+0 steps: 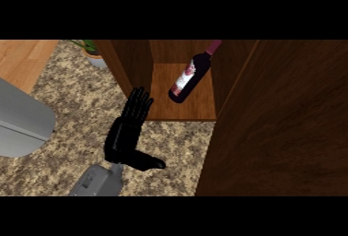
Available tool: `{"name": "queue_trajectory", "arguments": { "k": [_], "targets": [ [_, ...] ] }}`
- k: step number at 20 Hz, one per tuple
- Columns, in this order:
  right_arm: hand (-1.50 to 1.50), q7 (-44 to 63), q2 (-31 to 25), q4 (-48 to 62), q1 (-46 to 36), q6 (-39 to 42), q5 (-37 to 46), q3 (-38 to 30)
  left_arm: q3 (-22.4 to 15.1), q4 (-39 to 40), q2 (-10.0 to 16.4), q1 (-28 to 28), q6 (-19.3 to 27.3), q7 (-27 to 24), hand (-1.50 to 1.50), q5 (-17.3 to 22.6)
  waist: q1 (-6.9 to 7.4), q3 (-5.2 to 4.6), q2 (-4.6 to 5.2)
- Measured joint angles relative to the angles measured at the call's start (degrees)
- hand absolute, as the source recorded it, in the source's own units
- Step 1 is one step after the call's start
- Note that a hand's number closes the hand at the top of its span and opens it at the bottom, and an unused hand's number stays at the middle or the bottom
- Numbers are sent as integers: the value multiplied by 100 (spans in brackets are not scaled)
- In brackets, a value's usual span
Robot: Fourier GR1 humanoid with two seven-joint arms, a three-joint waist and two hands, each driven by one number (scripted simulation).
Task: Pick up the wine, place it into the cabinet and close the cabinet
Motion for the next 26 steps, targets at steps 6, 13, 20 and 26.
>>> {"name": "queue_trajectory", "arguments": {
  "k": [6, 13, 20, 26],
  "targets": [
    [-150, -133, -223, -3, -15, 369, -13, 178, 141, -749, 465, 694, -244, 36, -150, 137, -30, 1, 14],
    [150, -425, -689, 27, -36, 1291, -58, 651, 563, -1002, 979, 1052, -598, -151, -150, 260, -28, 0, 27],
    [150, -357, -805, 23, -89, 1580, -63, 963, 1085, -1185, 1517, 1385, -981, -192, -150, 481, -40, -7, 34],
    [150, -113, -797, 13, -331, 1685, -60, 1005, 1530, -1186, 1913, 1406, -1316, -17, -150, 816, -11, -15, 41]
  ]
}}
